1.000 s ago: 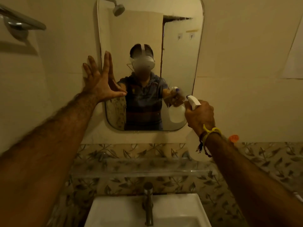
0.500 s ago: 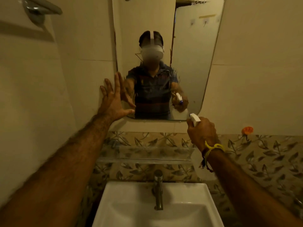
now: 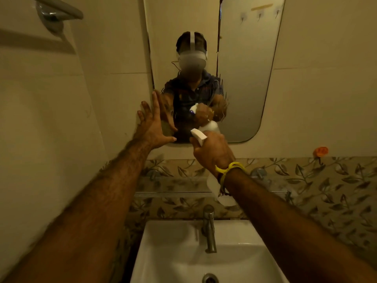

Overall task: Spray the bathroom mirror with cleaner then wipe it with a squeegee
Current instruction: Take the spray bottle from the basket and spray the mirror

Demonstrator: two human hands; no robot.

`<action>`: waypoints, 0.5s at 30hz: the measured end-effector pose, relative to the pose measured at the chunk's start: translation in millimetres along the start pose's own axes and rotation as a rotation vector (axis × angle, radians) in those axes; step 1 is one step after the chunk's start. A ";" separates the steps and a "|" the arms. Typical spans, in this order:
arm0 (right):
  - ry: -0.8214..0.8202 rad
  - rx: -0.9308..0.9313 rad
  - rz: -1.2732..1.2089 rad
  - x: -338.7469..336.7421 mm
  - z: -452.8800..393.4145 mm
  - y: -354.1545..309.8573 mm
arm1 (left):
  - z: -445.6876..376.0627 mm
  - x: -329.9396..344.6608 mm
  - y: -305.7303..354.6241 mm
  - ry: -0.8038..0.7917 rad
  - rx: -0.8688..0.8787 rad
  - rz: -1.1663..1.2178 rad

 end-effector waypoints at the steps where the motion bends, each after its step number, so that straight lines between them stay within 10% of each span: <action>1: -0.006 -0.035 0.000 2.6 1.2 -4.9 | -0.9 -1.8 -2.0 -0.004 -0.003 0.006; 15: 0.241 0.006 -0.338 -57.8 -24.8 -4.2 | -22.7 -21.8 5.4 0.152 -0.129 0.037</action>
Point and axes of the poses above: each hand's wrist, its own z-axis away from the middle knuckle, its own x-axis out of the palm, y = z × x, the point moved 3 cm from there along -z, towards the middle knuckle, and after that the axes turned 15 degrees about x, right-handed, at the moved point
